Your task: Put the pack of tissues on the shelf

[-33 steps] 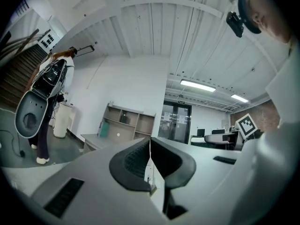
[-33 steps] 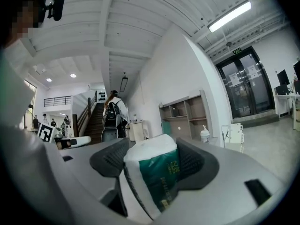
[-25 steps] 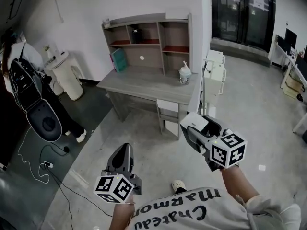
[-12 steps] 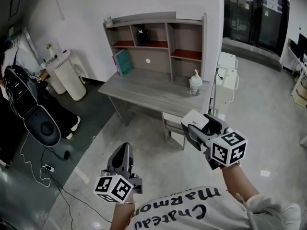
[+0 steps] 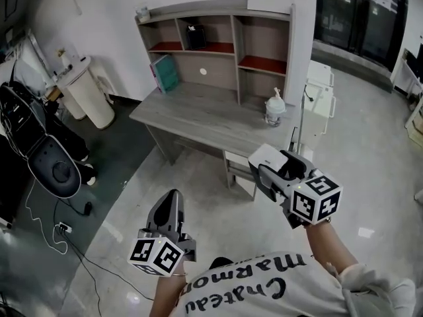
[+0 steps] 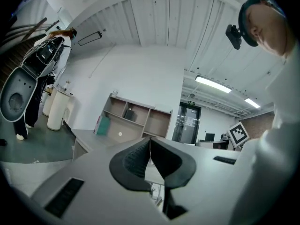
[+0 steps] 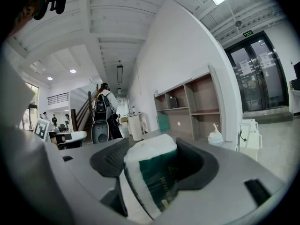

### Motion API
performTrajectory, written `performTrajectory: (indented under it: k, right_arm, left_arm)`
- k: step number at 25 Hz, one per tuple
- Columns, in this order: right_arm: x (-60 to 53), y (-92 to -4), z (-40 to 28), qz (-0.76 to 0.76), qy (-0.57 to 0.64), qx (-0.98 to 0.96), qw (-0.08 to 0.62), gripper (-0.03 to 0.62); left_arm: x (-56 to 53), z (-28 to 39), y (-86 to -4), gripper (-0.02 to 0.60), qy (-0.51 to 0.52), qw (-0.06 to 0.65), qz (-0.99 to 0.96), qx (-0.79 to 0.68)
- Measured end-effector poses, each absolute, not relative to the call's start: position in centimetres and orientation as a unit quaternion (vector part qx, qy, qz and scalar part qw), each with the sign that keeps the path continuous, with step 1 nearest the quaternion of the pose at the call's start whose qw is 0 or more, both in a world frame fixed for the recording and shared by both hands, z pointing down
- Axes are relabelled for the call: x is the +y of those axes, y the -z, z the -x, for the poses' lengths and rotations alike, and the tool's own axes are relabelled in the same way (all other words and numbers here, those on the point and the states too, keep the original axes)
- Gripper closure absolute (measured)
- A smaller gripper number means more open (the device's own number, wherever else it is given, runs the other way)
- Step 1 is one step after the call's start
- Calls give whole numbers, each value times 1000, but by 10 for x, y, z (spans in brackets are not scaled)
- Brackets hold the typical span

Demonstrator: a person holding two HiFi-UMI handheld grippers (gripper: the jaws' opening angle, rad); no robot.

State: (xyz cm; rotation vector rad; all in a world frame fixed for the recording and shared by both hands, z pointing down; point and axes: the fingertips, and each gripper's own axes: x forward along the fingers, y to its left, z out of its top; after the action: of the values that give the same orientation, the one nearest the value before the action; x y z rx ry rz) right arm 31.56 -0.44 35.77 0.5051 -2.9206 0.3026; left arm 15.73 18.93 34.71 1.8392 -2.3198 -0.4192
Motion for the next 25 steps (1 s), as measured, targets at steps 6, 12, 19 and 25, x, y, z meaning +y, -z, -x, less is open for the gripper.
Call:
performTrajectory:
  k: [6,12,19,25]
  right_arm:
    - [-17,-377,-287,-182,-119,-972,93,275]
    - [-33,-360,-230,-201,-133,-968,69,275]
    - [-46,-338,-157,-227,-121,-965,51,276]
    - [-43,-334,-115,-241,-121,-962,46,275]
  left_arm:
    - [174,-123,-358,563,137,93,-621,-766]
    - [160,-53,-338,563,135,77,-631,-760]
    - [146,31,-316,563,122,60,-648,-750]
    - [140,80,-317,563,119,70,-662,-736]
